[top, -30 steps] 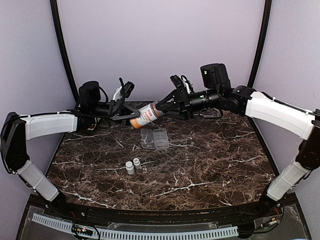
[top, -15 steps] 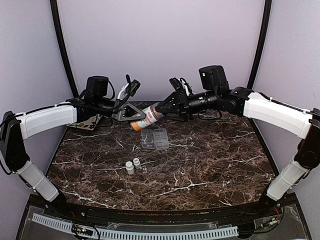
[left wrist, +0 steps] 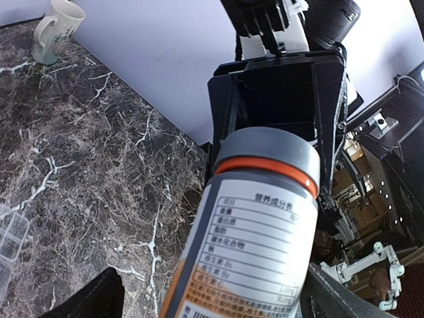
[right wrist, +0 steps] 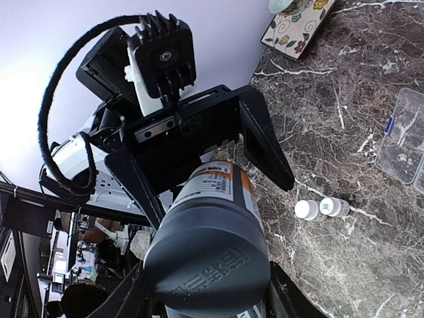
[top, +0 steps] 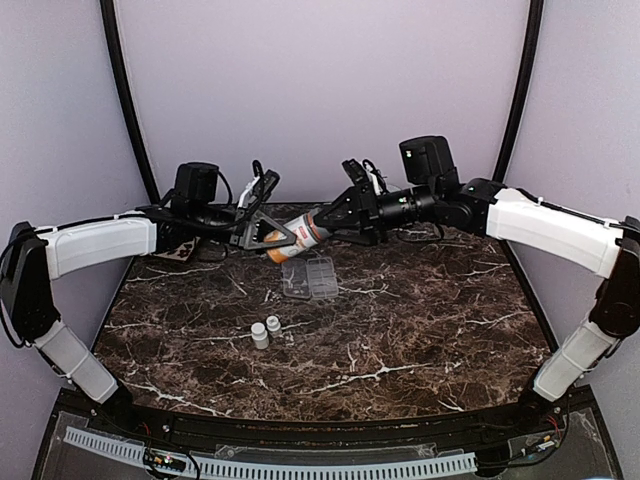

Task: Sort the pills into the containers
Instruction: Pass from the right arm to the left

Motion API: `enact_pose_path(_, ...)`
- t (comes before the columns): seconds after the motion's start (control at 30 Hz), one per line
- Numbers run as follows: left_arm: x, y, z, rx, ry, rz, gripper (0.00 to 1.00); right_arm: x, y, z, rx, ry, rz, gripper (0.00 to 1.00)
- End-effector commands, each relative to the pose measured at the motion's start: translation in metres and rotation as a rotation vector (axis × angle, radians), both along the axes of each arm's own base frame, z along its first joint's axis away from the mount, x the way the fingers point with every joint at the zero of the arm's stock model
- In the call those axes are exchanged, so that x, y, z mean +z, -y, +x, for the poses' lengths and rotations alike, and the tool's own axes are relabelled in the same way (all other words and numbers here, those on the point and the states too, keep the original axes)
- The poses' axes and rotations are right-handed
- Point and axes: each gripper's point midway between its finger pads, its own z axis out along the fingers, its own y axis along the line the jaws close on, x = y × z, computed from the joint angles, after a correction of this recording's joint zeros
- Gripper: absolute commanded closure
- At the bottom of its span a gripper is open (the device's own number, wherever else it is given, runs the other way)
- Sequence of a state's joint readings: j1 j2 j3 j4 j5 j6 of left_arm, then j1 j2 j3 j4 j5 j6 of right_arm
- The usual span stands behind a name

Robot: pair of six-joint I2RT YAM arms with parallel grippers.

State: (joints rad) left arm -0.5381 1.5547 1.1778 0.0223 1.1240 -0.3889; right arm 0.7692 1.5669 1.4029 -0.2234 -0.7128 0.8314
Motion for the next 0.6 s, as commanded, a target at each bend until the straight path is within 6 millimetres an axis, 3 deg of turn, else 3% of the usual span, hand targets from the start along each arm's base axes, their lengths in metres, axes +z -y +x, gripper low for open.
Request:
enact_pose_path(0.0,0.023,0.001,0.01,0.114,-0.013,-0.117,0.06,0.025,0.005,0.009,-0.056,0.08,0.094,0.63)
enact_pose_path(0.37,0.046,-0.01,0.045,0.398,-0.016,-0.218,0.05,0.033,0.008,0.029,-0.182,0.118,0.177,0.64)
enact_pose_path(0.57,0.047,-0.022,0.055,0.531,-0.065,-0.295,0.05,0.041,0.009,0.036,-0.226,0.117,0.263,0.64)
